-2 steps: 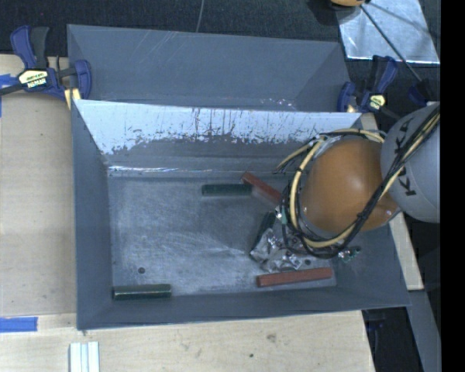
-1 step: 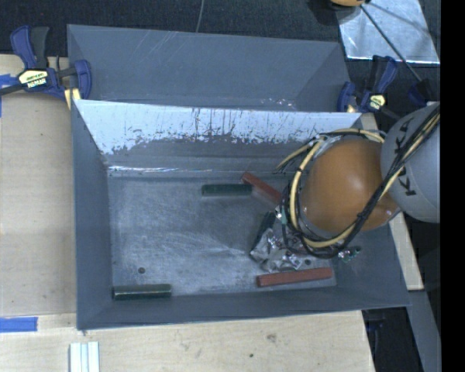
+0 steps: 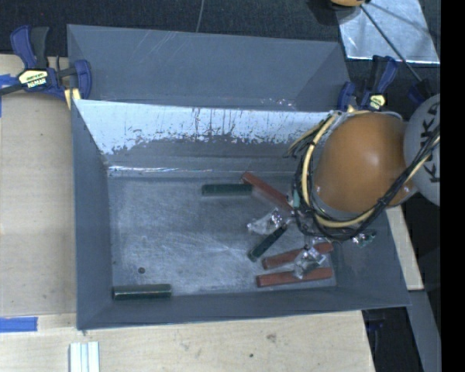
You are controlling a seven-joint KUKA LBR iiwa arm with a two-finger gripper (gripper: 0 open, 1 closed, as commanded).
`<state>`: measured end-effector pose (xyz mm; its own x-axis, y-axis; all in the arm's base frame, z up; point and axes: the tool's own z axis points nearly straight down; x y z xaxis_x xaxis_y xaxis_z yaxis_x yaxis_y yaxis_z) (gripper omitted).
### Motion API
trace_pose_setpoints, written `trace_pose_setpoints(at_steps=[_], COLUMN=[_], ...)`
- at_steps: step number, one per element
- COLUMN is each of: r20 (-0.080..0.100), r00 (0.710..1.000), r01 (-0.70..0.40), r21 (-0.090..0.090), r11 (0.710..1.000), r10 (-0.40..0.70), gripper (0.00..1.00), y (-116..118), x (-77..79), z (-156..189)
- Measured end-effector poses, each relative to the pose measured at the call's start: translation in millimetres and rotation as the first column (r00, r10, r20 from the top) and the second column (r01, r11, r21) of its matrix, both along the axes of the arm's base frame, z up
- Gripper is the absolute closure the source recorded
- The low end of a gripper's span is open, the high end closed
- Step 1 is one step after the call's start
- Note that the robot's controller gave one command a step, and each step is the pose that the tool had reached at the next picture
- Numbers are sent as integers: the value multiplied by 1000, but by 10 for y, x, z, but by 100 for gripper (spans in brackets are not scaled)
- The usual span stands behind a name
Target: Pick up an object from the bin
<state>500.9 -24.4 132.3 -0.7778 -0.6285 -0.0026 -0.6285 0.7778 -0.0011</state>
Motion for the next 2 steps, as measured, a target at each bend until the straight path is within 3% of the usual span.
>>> trace_pose_setpoints(at_steps=[1,2], r20=[0,13], r00=[1000,999], r01=[0,53], r21=[0,0], r11=[1000,999], r10=[0,-53], gripper=[0,100], y=[0,-71], x=[-1,236], z=[-1,-547])
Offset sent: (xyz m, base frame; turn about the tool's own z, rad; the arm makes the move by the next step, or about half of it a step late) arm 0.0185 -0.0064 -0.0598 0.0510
